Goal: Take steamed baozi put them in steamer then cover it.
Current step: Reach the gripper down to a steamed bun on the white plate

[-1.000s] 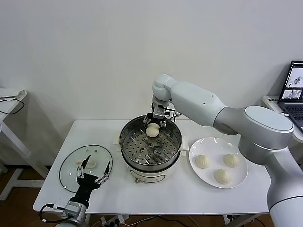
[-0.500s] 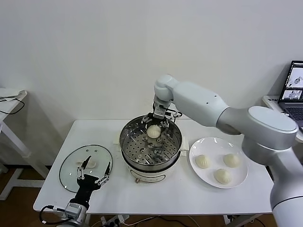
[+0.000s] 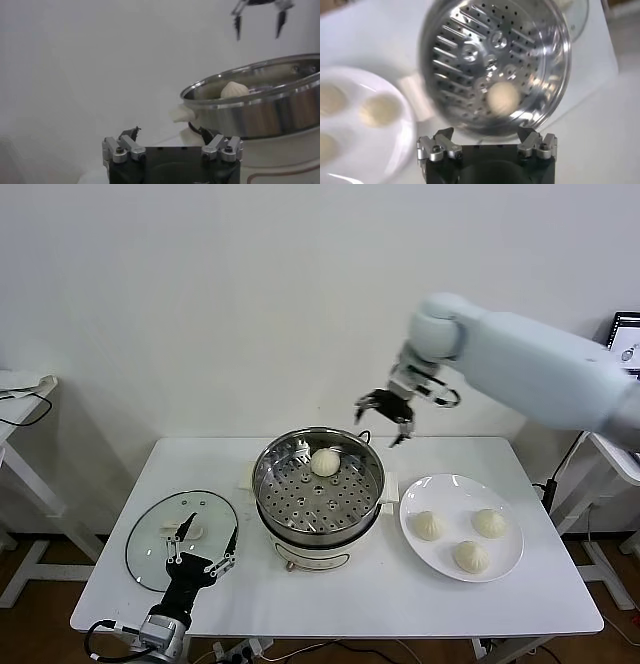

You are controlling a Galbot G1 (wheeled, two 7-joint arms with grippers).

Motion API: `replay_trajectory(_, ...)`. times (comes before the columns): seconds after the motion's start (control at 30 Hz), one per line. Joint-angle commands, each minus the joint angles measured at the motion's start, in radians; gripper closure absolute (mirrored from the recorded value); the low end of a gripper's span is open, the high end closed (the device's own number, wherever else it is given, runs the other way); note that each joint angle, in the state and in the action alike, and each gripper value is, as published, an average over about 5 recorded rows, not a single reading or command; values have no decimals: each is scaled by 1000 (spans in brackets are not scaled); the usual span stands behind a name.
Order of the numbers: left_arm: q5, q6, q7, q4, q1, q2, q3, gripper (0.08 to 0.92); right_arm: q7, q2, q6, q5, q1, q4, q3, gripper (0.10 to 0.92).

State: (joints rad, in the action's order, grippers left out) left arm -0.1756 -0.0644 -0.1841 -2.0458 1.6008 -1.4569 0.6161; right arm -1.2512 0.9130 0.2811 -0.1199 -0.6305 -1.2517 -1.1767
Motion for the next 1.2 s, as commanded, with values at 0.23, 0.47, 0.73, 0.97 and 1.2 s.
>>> replay_trajectory(0.23, -2, -8, 2, -2, 6, -3, -9, 177, 9, -384, -528, -65, 209, -198, 9, 203)
replay_trajectory(0.47, -11, -21, 2, 25, 2, -11, -15, 177, 65, -311, -554, -18, 450, -84, 207, 203)
replay_trajectory(0.73, -11, -29, 0, 40, -6, -16, -11, 177, 91, -224, -546, 25, 544, 36, 267, 203)
replay_trajectory(0.97, -10, -27, -1, 47, -15, -15, -12, 177, 114, -173, -536, 76, 594, 91, 310, 203)
replay_trajectory(1.2, -10, -29, -3, 66, -22, -12, -12, 177, 130, -137, -535, 118, 640, 114, 362, 203)
